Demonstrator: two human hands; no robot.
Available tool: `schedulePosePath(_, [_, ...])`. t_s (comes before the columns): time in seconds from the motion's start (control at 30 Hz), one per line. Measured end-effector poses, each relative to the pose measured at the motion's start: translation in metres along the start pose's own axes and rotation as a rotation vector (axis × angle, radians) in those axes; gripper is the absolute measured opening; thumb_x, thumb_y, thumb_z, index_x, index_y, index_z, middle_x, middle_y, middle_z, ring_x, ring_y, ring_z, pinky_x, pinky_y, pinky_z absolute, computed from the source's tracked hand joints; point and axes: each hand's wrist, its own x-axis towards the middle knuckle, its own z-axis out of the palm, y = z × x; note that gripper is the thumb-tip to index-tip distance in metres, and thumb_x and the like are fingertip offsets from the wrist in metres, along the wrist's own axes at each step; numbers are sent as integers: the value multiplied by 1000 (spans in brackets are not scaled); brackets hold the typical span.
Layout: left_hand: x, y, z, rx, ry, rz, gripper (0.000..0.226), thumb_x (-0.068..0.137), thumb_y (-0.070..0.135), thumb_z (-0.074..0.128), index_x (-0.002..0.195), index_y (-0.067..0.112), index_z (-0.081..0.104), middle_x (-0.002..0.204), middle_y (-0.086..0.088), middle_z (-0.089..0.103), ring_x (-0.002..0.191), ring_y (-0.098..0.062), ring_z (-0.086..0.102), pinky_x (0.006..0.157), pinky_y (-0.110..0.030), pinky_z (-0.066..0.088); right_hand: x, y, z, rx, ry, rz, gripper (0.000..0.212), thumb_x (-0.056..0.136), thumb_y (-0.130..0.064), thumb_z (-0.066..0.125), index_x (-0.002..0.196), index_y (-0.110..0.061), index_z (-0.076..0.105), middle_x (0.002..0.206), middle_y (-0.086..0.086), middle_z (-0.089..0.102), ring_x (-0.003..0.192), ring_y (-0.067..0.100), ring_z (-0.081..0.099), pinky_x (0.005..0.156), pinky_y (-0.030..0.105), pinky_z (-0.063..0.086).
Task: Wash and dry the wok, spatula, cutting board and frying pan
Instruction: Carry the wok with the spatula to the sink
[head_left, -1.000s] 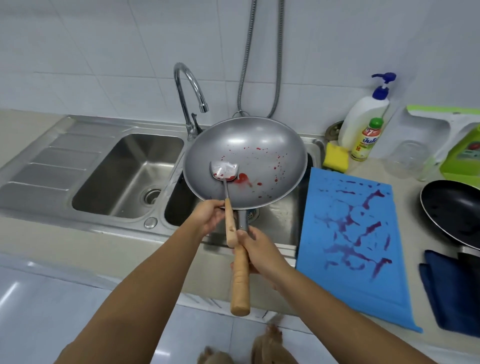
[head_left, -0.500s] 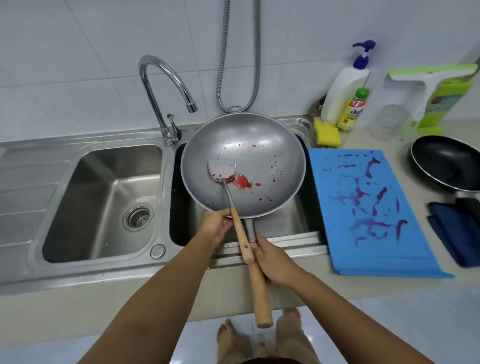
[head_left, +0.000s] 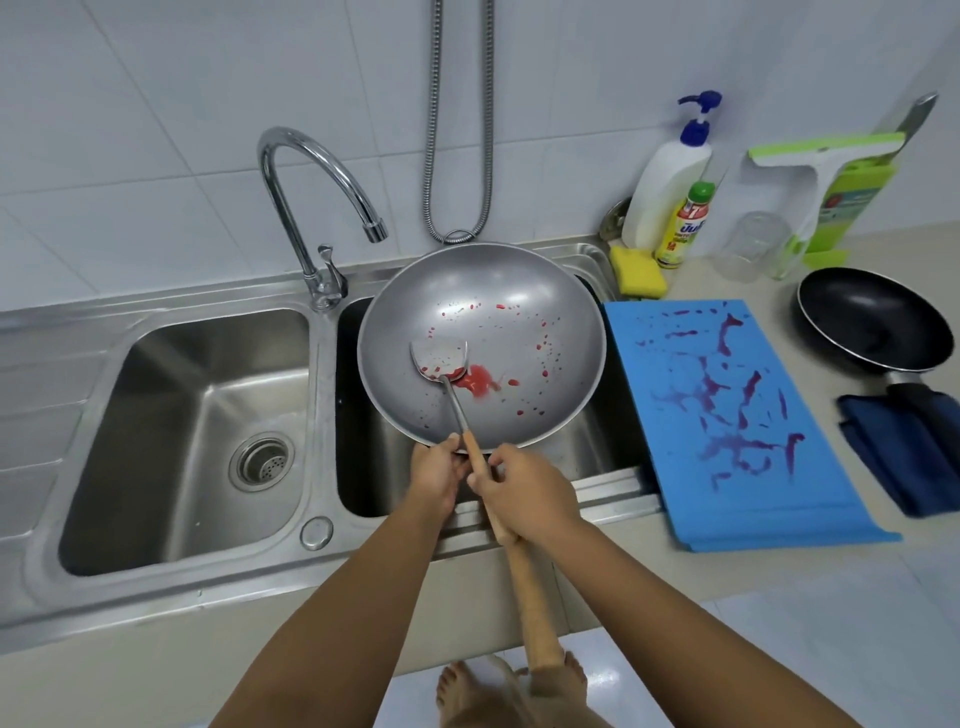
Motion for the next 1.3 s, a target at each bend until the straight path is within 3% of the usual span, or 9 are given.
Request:
schedulePosePath(0.13, [-4,1,3,-38,20,-14,31,99,0,45,131,-2,47,123,-23,62,103,-36,65,70,-39,60,11,2,1,56,-38,34,23,85,-31,59,104,-21,67,93,-1,68,87,21,64,75,36,55])
schedulePosePath(0.3, [-5,2,9,-38,71,-17,38,99,1,46,137,4,42,130,-18,59,105,-30,64,68,-34,60,18,21,-9,249,-33,186,24,86,-31,61,80,-10,70,75,6,69,72,23,67,71,39,58])
schedulePosePath(0.4, [-6,3,13,-38,115,-16,40,99,-1,44,138,2,40,133,-19,56,109,-32,61,72,-37,57,21,36,-18,282,-7,166,17,83,-24,62,76,-10,69,81,11,69,71,26,67,70,43,59])
schedulePosePath(0.57, [-7,2,22,-17,141,21,37,99,-3,42,136,3,42,133,-15,55,108,-30,59,86,-43,52,18,56,-40,152,119,37,12,91,-20,62,101,-14,67,109,1,52,83,16,58,74,30,53])
schedulePosePath(0.7, [-13,1,31,0,148,34,37,99,-4,42,136,2,45,129,-14,57,114,-32,58,87,-43,53,9,74,-53,14,229,-91,19,95,-17,58,111,-16,67,102,-5,47,82,15,53,62,22,43])
schedulePosePath(0.8, [-15,-3,36,1,155,37,37,99,-3,42,136,1,44,133,-14,56,117,-33,58,83,-41,54,6,89,-63,-64,292,-131,23,94,-14,57,114,-19,67,100,-5,47,85,15,50,61,26,43])
schedulePosePath(0.97, [-13,-10,43,-16,173,37,41,99,-5,40,139,0,41,137,-16,52,120,-35,54,83,-42,54,-7,118,-91,47,375,-71,20,95,-19,56,112,-23,66,99,-3,51,73,13,52,54,25,39])
schedulePosePath(1.1, [-10,-12,44,-3,185,31,42,99,-5,40,141,0,39,138,-15,51,121,-34,54,89,-44,53,-16,158,-110,161,478,69,17,93,-21,51,85,-17,66,84,2,52,64,18,53,53,31,42])
schedulePosePath(1.3, [-7,-13,42,13,199,27,42,99,-3,41,141,3,40,138,-13,52,121,-33,55,89,-43,54,-21,207,-104,224,555,228,37,93,-19,52,57,-13,47,64,9,50,51,20,45,48,26,29])
